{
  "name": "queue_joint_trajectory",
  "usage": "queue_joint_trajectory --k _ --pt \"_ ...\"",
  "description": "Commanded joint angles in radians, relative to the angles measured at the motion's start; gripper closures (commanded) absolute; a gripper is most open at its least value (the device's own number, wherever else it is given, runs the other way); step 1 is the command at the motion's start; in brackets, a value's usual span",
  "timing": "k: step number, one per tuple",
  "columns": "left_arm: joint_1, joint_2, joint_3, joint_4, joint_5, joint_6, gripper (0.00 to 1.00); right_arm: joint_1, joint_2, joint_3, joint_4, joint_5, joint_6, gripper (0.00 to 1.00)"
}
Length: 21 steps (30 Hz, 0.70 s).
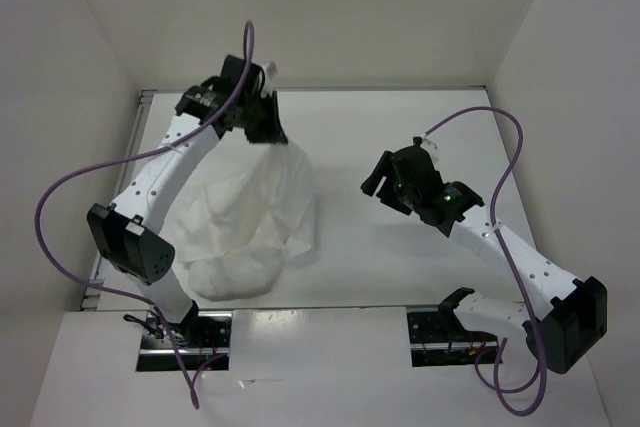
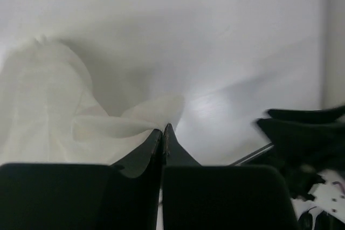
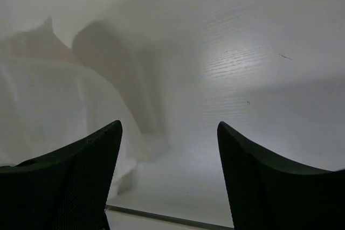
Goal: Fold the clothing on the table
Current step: Move the skirt to the center of the board
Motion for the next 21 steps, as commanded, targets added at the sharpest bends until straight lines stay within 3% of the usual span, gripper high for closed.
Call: queue_joint_trajectory --k 1,5,10,11,12,14,16,20,21 --pt "-0.038 -0.002 0.302 -0.030 0.099 0.036 1.00 -0.002 -0.025 0.027 0.035 0.039 0.013 0.24" --pt "-0.058 -0.095 0.215 -0.030 0.098 0.017 1.00 -0.011 -0.045 0.027 0.026 0.048 0.013 0.24" --pt "-0.105 -0.258 -0.208 0.022 0.167 -0.042 1.00 -0.036 -0.047 0.017 0.013 0.058 -0.010 0.24" --pt "-0.129 -0.278 -0.369 0.022 0.204 -0.042 0.99 -0.045 -0.036 0.017 0.013 0.049 -0.022 0.24" --pt "-0.142 -0.293 -0.442 0.022 0.244 -0.042 0.90 -0.054 -0.036 0.028 0.003 0.048 -0.022 0.24" --pt "-0.165 -0.341 -0.576 0.001 0.295 -0.042 0.54 -0.054 -0.008 0.050 0.003 0.048 -0.051 0.24" --pt "-0.165 -0.379 -0.577 -0.045 0.243 -0.042 0.35 -0.065 0.007 0.063 0.003 0.048 -0.071 0.24" --pt "-0.154 -0.323 -0.367 -0.144 -0.019 -0.022 0.19 -0.065 0.082 0.111 0.003 0.046 -0.122 0.24" --pt "-0.154 -0.304 -0.342 -0.124 -0.041 -0.022 0.18 -0.065 0.104 0.120 0.012 0.045 -0.122 0.24"
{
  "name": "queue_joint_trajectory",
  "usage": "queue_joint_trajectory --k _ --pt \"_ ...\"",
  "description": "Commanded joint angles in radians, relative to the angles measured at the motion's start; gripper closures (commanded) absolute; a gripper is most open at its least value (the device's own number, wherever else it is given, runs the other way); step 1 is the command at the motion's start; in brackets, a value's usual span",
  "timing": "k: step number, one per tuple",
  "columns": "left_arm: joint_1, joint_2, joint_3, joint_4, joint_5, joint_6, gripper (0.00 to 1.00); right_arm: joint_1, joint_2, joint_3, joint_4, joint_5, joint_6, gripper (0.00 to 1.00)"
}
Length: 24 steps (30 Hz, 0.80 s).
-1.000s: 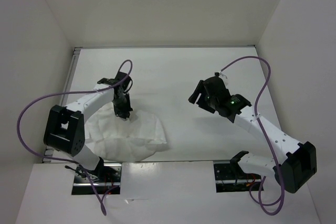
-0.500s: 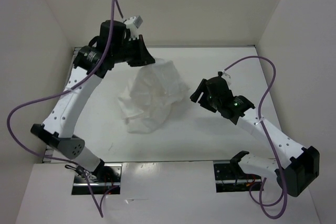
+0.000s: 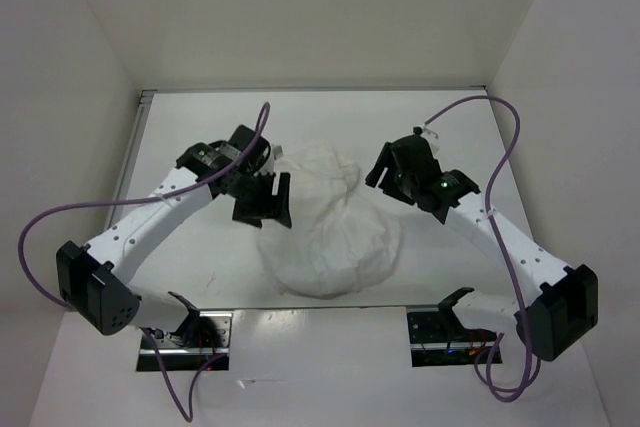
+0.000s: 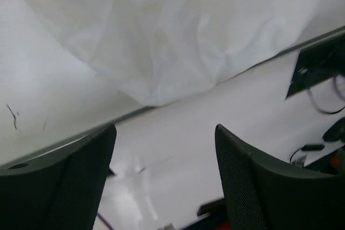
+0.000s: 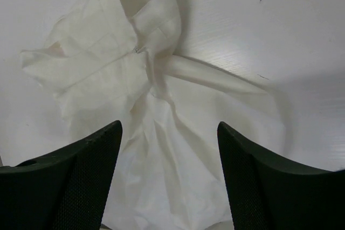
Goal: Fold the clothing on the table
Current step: Move the skirt to the center of the board
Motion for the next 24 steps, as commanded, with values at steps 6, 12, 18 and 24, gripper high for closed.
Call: queue_joint_trajectory --k 6,12,18,24 --pt "0.071 0.160 0.268 0.359 -0.121 -0.019 0.20 -0.015 0.221 0.137 0.083 -0.059 -0.120 0.26" --pt "0.110 0.352 0.433 0.355 -0.053 0.048 0.22 -0.015 0.385 0.209 0.219 -0.220 -0.226 0.38" --pt "0.110 0.355 0.398 0.353 -0.072 0.061 0.23 -0.095 0.476 0.232 0.368 -0.414 -0.226 0.39" --pt "0.128 0.298 0.311 0.362 -0.072 0.052 0.23 -0.140 0.597 0.251 0.439 -0.524 -0.226 0.41"
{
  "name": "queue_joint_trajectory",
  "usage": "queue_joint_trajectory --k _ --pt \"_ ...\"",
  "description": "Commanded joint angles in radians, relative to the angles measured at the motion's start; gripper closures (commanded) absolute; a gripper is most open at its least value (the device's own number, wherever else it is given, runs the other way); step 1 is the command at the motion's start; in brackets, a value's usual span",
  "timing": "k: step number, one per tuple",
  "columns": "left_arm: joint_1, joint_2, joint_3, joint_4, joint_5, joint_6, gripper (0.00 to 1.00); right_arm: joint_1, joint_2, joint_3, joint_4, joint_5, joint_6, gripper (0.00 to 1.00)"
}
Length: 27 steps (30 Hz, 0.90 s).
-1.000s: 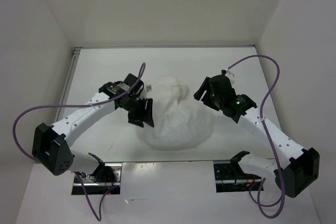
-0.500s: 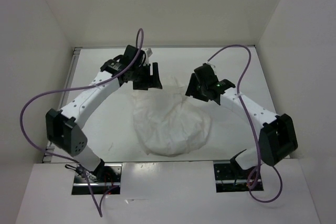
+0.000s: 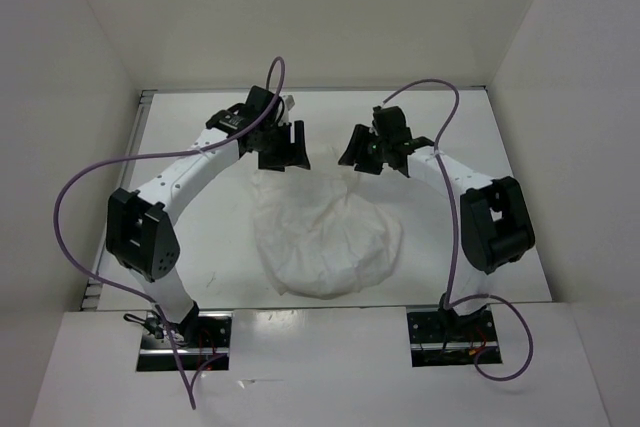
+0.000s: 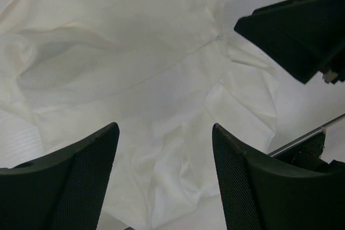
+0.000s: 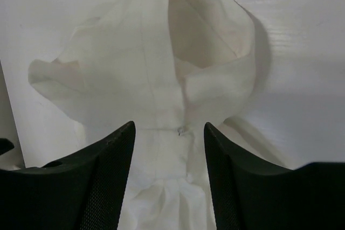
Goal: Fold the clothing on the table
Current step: Move the skirt to the center of the board
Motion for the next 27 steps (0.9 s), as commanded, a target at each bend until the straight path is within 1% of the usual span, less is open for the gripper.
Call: queue_joint_trajectory --k 1,3,5,6,8,9,10,11,12,15,19,20,23,25,26,27 --pt "0.014 -0.075 -0.040 0.019 0.006 0.014 0.23 -0.014 0.068 0.043 0.121 -0.108 -0.020 0.41" --pt "0.025 -0.101 -0.076 0.028 0.006 0.005 0.23 -0.014 0.121 0.054 0.149 -0.161 -0.020 0.41" --pt "0.025 -0.130 -0.101 0.028 0.006 0.005 0.23 -0.014 0.167 0.083 0.149 -0.187 -0.020 0.44" --pt "0.035 -0.140 -0.127 0.037 0.006 0.005 0.23 -0.014 0.205 0.083 0.158 -0.232 -0.020 0.46" --pt "0.045 -0.158 -0.155 0.037 0.006 -0.005 0.23 -0.014 0.233 0.094 0.168 -0.283 -0.007 0.51" --pt "0.054 -0.172 -0.165 0.037 0.006 -0.005 0.23 -0.014 0.243 0.094 0.183 -0.335 0.002 0.56" --pt "0.072 -0.196 -0.202 0.037 0.006 -0.005 0.23 -0.014 0.212 0.094 0.194 -0.364 0.014 0.77" --pt "0.072 -0.197 -0.202 0.037 0.006 -0.005 0.23 -0.014 0.187 0.094 0.194 -0.365 0.014 0.77" --pt "0.072 -0.197 -0.211 0.037 0.006 -0.005 0.23 -0.005 0.162 0.094 0.194 -0.351 0.014 0.81" --pt "0.072 -0.236 -0.237 0.028 0.006 0.021 0.23 0.030 0.066 0.108 0.146 -0.337 -0.009 0.83" --pt "0.072 -0.278 -0.262 0.051 0.031 0.049 0.23 0.058 -0.017 0.117 0.112 -0.337 -0.009 0.84" --pt "0.072 -0.278 -0.279 0.068 0.040 0.049 0.23 0.067 -0.026 0.117 0.112 -0.357 -0.009 0.84" --pt "0.072 -0.305 -0.301 0.088 0.049 0.049 0.23 0.076 -0.027 0.117 0.126 -0.441 0.035 0.86" --pt "0.072 -0.327 -0.278 0.077 0.002 0.038 0.22 0.099 0.004 0.126 0.154 -0.522 0.066 0.86" --pt "0.072 -0.327 -0.265 0.061 -0.017 0.038 0.22 0.122 0.018 0.126 0.195 -0.549 0.095 0.86" --pt "0.072 -0.344 -0.249 0.051 -0.032 0.038 0.22 0.136 0.036 0.149 0.204 -0.569 0.105 0.87"
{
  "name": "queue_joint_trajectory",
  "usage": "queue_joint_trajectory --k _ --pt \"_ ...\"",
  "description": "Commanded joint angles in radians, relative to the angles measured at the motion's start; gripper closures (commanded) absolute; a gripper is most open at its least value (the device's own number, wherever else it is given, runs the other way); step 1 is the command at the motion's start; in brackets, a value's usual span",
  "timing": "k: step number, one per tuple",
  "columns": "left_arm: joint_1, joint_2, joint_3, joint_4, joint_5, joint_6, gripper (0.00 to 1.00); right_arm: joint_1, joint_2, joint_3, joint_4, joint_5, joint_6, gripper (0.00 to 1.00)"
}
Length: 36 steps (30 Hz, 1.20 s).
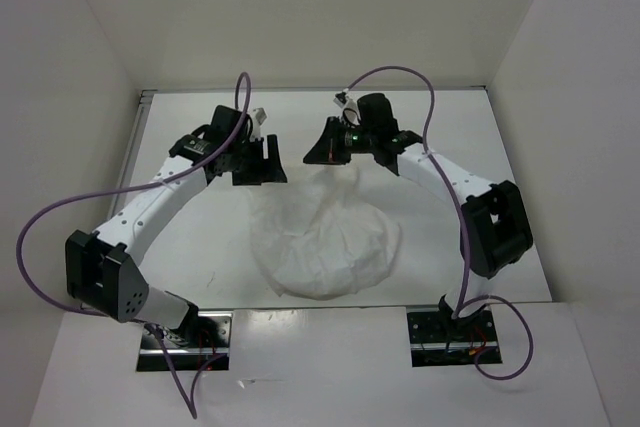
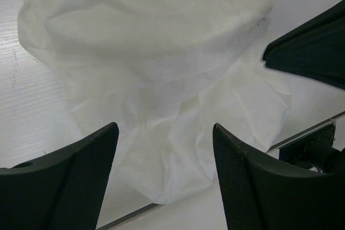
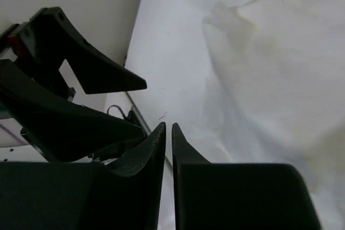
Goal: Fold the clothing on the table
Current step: Move the skirt to the center of the board, then flatten the skirt out
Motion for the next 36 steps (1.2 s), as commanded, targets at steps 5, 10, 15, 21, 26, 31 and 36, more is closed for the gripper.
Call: queue_joint_trajectory --k 5,10,15,21,26,31,36 --pt "0.013 -0.188 0.077 0.055 -0.035 0.062 0.19 0.115 0.188 0.193 0.055 -0.152 0.045 0.89" --pt "0.013 -0.235 0.018 0.076 0.060 0.208 0.16 0.061 0.201 0.303 -0.070 -0.031 0.011 0.79" --pt "-0.054 -0.122 0.016 0.115 0.087 0.365 0.15 -0.196 -0.059 0.129 -0.155 0.305 0.080 0.73" --pt "-0.105 0.080 0.101 0.151 0.120 0.556 0.15 -0.443 -0.363 -0.026 -0.233 0.284 0.037 0.70" --pt "-0.146 0.238 0.178 0.216 0.163 0.632 0.22 -0.571 -0.514 -0.104 -0.311 0.244 0.005 0.65" --pt "-0.188 0.371 0.288 0.190 0.153 0.727 0.29 -0.580 -0.571 -0.137 -0.382 0.254 -0.006 0.65" --pt "-0.206 0.457 0.316 0.201 0.171 0.750 0.34 -0.589 -0.582 -0.137 -0.402 0.255 -0.006 0.65"
